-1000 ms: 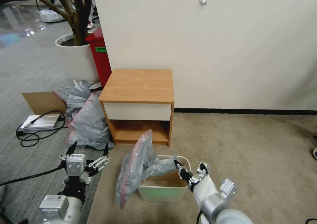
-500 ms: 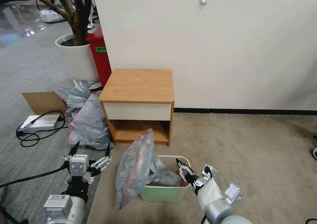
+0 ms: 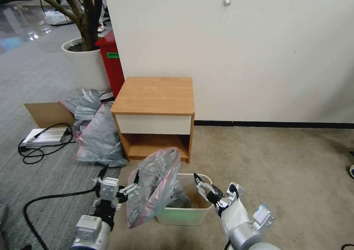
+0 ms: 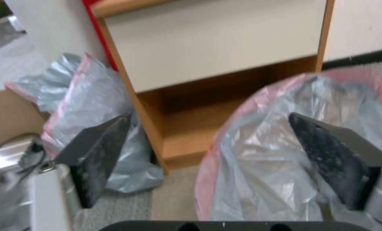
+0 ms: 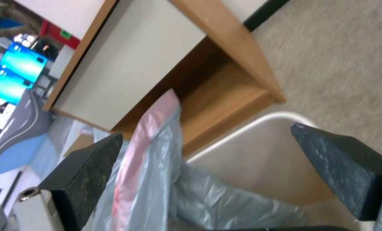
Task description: Pick up the garbage bag from the table and place it over the trash can.
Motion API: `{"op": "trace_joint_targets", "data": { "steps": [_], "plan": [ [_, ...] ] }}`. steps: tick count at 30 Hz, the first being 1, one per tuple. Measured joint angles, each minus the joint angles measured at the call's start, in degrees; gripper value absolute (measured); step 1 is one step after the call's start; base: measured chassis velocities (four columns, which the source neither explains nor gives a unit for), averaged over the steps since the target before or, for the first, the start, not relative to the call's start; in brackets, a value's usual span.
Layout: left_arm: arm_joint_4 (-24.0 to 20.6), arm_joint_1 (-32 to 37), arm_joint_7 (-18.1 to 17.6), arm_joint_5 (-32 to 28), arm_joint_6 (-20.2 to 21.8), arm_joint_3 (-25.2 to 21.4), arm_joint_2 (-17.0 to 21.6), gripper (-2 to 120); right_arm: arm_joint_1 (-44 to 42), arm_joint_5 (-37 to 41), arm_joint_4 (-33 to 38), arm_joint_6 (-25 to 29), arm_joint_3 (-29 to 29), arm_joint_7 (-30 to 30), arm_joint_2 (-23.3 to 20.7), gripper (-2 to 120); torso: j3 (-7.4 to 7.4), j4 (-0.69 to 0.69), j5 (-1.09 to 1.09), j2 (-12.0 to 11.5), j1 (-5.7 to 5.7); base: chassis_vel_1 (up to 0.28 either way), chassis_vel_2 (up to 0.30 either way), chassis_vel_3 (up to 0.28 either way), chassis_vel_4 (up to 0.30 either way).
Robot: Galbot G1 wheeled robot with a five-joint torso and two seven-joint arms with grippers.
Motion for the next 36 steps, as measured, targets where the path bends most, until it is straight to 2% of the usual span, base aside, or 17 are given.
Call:
{"op": "trace_joint_targets", "data": {
  "steps": [1,4,14,29,35,36],
  "plan": [
    [0.0,0.0,0.0,0.0,0.0,0.0,0.0,93,0.0,0.0,0.0,0.0,0.0,0.0,0.0,100,0.0,0.0,0.0,0.0,0.0,0.0,0.0,0.0,0.0],
    [4.1,-2.73,-0.53,0.09,0.3,1.65,-0.45,80,-0.34,-0.94,-0.02,1.08,0.25,0.24,0.11,100,0.0,-0.01,0.0,0.0,0.0,0.0,0.0,0.0,0.0],
    [12.08,-6.91,-0.8,0.09,0.76,4.83,-1.07,68,-0.72,-1.88,0.29,1.69,-0.27,0.35,0.92,100,0.0,-0.01,0.0,0.0,0.0,0.0,0.0,0.0,0.0],
    [14.38,-8.3,-0.8,1.19,1.21,8.78,-1.12,69,-0.62,-3.97,-0.49,1.98,-1.51,0.26,1.88,100,0.0,-0.01,0.0,0.0,0.0,0.0,0.0,0.0,0.0],
    [14.8,-9.02,-1.7,1.22,4.11,9.87,-1.03,67,-0.52,-4.64,-0.97,2.21,-1.73,0.24,2.32,100,0.0,-0.01,0.0,0.0,0.0,0.0,0.0,0.0,0.0],
    [14.81,-9.35,-2.4,0.8,5.46,10.29,-1.01,62,-0.54,-4.86,-1.1,2.31,-1.81,0.23,2.43,100,0.0,-0.01,-0.01,0.0,0.0,0.0,0.0,0.0,0.0]
  ]
}}
